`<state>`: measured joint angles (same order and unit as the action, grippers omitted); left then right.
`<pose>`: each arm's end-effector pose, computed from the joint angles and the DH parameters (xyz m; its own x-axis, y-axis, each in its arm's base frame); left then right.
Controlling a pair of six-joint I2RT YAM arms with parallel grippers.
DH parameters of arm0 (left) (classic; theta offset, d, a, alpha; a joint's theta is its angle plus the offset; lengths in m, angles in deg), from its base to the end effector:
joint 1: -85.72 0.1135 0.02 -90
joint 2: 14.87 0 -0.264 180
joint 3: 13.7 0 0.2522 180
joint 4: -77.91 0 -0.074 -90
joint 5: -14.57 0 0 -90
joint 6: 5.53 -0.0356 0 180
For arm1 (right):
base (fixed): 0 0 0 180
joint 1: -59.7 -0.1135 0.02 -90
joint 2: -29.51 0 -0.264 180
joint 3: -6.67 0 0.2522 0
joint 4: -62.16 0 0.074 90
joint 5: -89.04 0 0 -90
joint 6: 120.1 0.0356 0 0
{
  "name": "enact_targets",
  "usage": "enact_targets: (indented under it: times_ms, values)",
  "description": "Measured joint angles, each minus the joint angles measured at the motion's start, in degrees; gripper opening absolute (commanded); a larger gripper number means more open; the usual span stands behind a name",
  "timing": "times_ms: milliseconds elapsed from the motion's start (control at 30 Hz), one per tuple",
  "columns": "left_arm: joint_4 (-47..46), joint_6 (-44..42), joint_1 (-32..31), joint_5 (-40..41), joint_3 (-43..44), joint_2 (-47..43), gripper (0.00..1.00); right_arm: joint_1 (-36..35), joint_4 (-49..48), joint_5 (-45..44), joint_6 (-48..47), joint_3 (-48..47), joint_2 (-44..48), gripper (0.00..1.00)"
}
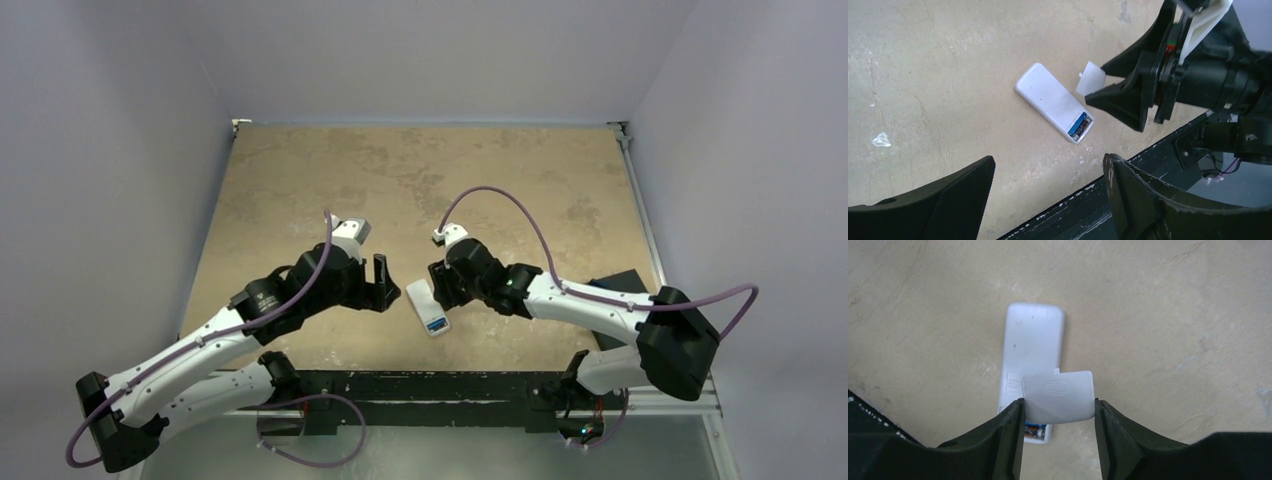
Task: Load the batteries into the remote control
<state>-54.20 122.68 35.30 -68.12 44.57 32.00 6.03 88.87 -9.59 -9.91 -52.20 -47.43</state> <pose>0.1148 -0.1317 0.2910 -0.7303 -0.0795 -0.6785 0.3151 0.8420 -0.4378 0.1688 0.2205 0.2155 -0.6448 -0.3008 -0.7027 -0.5443 0.8261 0.1458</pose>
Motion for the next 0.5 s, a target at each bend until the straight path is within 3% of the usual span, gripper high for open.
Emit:
enact_targets:
  times_ms: [500]
  values:
    - [5.3, -2.6, 0.0, 4.3, 4.9, -1.8, 0.80, -12.2, 1.5, -7.7, 15.0, 5.4, 2.4, 0.40]
